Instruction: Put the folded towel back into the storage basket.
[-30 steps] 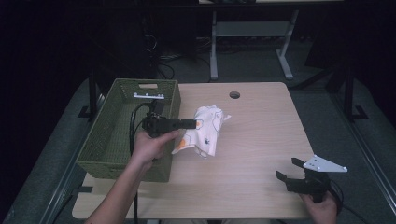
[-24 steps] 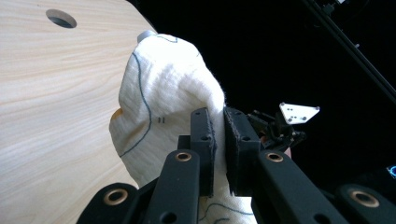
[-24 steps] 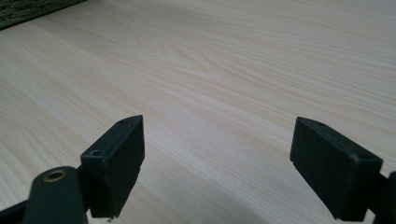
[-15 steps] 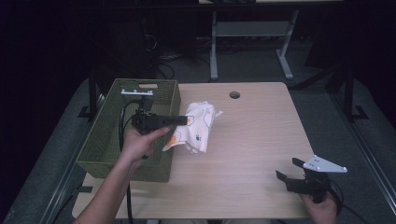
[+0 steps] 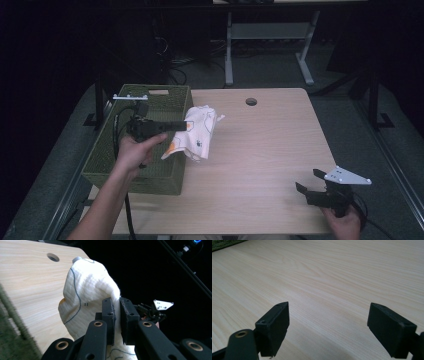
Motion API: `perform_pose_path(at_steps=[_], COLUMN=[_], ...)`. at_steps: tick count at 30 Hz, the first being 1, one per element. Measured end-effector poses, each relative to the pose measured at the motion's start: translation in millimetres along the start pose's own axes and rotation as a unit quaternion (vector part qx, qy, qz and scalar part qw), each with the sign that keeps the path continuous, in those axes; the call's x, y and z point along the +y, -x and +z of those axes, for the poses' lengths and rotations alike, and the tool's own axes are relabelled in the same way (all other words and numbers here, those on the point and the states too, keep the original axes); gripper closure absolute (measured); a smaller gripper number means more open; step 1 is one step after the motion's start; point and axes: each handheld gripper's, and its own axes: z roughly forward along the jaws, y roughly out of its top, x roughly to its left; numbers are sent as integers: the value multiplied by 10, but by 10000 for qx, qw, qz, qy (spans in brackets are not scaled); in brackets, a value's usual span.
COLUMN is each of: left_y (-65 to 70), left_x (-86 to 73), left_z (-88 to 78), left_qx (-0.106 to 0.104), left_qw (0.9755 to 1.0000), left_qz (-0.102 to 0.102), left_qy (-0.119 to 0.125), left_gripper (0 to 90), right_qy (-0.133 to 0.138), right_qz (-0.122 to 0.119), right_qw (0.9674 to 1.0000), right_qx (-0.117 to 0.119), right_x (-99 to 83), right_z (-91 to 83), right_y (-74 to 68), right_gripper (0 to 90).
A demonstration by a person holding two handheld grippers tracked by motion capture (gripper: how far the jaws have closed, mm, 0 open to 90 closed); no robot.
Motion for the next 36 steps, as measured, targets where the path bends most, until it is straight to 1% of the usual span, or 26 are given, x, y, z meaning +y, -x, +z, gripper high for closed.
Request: perform_pose_path(at_steps=[6,20,25,34,36], left_y=[-90,-244,-307,-398,-430], left_x=[0,-40,-61,-72,-80], left_z=[-148,-444,-526,-666,-703], left_qx=[83,218,284,390,427], left_qw=[9999,9994,9990,9984,9982], left_qz=[-87,-143,-202,-204,-244], left_qy=[103,238,268,349,357], left_gripper=[835,835,835,835,835], right_qy=[-6,-31,-33,-48,-47], right_qz=[-9,-52,-60,-62,-71], right_qw=[10000,10000,10000,10000,10000], right_qx=[-9,-12,-12,-7,-10], right_x=[2,9,12,13,13], right_z=[5,15,19,23,24], right_y=[-1,-21,-27,-25,-26], right_gripper=[175,175,175,175,175])
